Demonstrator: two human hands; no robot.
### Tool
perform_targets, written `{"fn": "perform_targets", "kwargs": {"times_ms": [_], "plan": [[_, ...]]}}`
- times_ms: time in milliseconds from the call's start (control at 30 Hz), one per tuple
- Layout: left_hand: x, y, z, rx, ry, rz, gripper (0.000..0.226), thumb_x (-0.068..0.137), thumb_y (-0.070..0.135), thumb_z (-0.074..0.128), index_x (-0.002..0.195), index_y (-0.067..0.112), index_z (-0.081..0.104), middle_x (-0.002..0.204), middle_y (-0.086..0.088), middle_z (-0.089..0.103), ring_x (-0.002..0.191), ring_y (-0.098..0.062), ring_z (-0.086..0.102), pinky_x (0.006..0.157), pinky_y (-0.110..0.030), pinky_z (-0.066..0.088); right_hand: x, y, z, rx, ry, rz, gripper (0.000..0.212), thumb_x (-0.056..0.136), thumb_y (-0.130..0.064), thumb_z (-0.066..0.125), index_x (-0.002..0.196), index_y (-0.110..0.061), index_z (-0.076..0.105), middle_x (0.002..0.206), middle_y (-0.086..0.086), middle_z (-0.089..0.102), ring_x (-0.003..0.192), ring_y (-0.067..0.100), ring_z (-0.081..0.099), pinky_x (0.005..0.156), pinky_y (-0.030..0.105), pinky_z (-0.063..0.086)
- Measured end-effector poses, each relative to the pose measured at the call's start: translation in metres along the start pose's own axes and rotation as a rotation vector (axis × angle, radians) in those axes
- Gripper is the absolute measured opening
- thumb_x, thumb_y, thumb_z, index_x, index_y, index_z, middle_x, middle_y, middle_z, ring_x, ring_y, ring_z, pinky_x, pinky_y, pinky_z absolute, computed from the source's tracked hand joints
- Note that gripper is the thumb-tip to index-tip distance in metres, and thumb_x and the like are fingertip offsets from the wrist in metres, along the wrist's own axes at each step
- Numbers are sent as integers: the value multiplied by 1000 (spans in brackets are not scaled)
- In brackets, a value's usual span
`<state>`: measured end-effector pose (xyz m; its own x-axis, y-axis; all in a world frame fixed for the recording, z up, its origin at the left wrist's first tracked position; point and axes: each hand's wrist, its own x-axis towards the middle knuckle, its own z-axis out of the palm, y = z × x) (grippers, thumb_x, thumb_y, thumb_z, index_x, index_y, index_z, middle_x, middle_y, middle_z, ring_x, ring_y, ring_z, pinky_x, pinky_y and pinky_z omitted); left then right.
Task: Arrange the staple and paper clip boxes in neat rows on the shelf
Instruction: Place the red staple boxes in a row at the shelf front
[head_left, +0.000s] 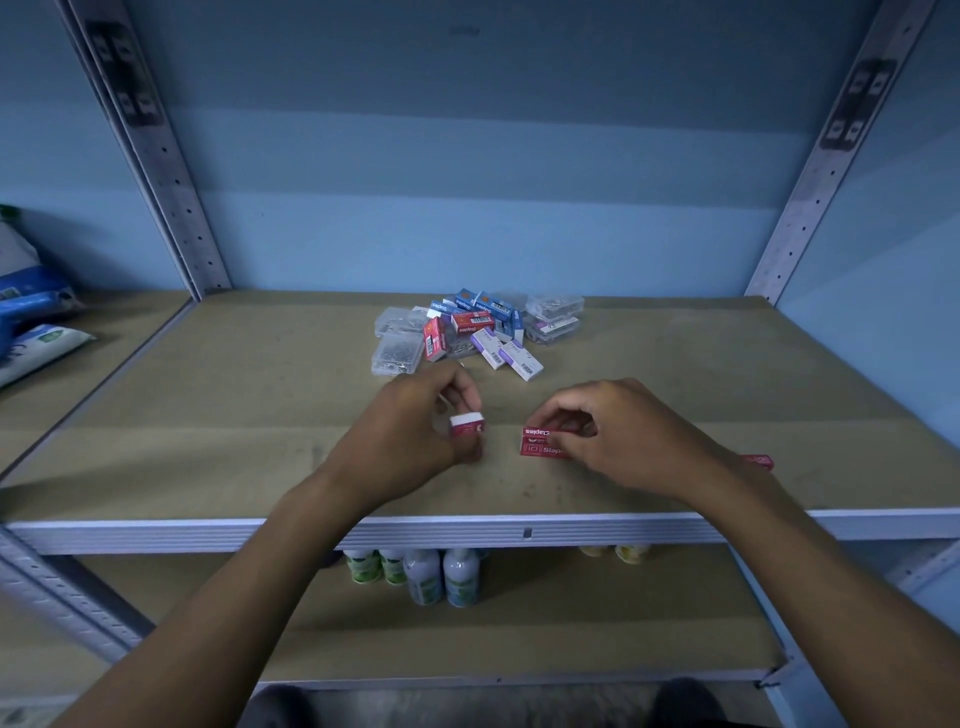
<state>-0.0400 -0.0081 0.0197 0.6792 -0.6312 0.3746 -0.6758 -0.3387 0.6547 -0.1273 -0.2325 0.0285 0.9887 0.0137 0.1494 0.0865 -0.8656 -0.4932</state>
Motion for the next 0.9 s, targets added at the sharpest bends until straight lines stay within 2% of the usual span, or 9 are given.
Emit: {"fn": "perform_targets", "kwargs": {"times_ms": [100,200,300,467,567,633,733,900], "plan": [[-2,-2,-4,15,20,-48,28,73,12,81,89,20,61,86,10,64,83,-8,58,76,-18,47,-1,-1,0,12,-1,8,25,86,-11,70,101,-30,78,89,-17,74,83,-3,66,76,12,52],[-3,-6,-12,33,-40,-135,26,74,23,82,94,27,66,85,9,65,83,-8,59,73,-12,43,0,-1,0,20,-8,13,23,87,-13,70,102,-29,77,89,-16,74,83,-3,66,76,13,52],[-5,-13,-24,77,-143,-168,24,71,35,80,92,30,71,87,8,69,84,-10,63,76,-16,47,-1,0,0,33,-6,18,22,87,-14,70,101,-30,77,88,-16,74,83,-2,67,75,12,52],[-10,-18,-31,111,-170,-182,36,70,26,86,102,33,70,97,16,66,87,-4,61,72,-8,45,0,0,0,53,10,24,22,86,-16,72,105,-28,77,90,-14,73,83,-1,67,75,9,50],[-9,-16,-29,97,-156,-149,36,71,32,85,104,33,71,101,17,65,89,-4,61,76,-14,49,1,0,1,46,11,25,22,87,-16,72,106,-27,77,91,-15,74,84,-1,67,77,12,52],[-8,-14,-27,99,-155,-128,29,74,27,84,100,30,74,96,14,68,85,-5,64,76,-18,52,1,-1,1,32,2,35,22,87,-17,71,105,-28,77,91,-16,74,85,-3,67,79,16,53],[-8,-11,-25,143,-172,-109,22,76,15,82,91,30,76,85,16,72,77,-5,66,69,-12,50,0,-2,1,-8,-4,35,24,87,-15,69,104,-30,78,92,-17,73,84,-3,66,79,18,54],[-4,-5,-19,138,-106,-82,17,73,23,84,85,32,77,81,17,72,72,-6,67,69,-19,53,0,0,-8,-23,68,2,21,86,-18,73,102,-31,78,92,-18,74,85,-4,66,83,25,55]]}}
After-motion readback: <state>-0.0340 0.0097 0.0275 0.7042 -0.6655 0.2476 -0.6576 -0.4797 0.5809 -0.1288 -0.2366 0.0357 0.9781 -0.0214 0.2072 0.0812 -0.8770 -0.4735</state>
